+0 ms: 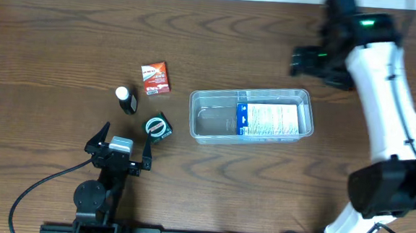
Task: Pack container
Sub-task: 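Move the right gripper to the white Panadol box and grasp it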
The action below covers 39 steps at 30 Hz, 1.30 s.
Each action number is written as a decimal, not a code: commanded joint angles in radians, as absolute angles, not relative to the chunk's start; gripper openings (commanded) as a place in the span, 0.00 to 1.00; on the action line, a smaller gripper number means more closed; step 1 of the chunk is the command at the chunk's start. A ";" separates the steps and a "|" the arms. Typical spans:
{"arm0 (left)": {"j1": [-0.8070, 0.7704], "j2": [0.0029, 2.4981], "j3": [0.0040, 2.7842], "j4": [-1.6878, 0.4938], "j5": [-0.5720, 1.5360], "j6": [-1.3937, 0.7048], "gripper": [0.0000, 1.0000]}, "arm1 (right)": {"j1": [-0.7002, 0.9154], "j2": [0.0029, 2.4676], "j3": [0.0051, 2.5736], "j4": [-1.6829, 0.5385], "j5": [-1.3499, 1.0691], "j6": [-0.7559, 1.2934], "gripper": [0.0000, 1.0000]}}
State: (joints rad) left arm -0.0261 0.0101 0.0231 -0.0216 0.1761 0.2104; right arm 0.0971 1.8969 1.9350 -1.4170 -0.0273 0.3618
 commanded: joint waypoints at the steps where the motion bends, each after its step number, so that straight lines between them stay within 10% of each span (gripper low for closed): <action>1: -0.021 0.004 0.004 -0.052 0.179 0.220 0.98 | -0.033 1.878 1.933 -1.420 0.005 0.308 0.99; 39: -0.021 0.004 0.004 -0.051 0.179 0.220 0.98 | -0.572 1.975 1.461 -0.712 0.127 -0.246 0.99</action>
State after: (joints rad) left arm -0.0261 0.0101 0.0231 -0.0216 0.1761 0.2104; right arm -0.5541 1.9377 1.4696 -0.7242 0.1974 -0.2138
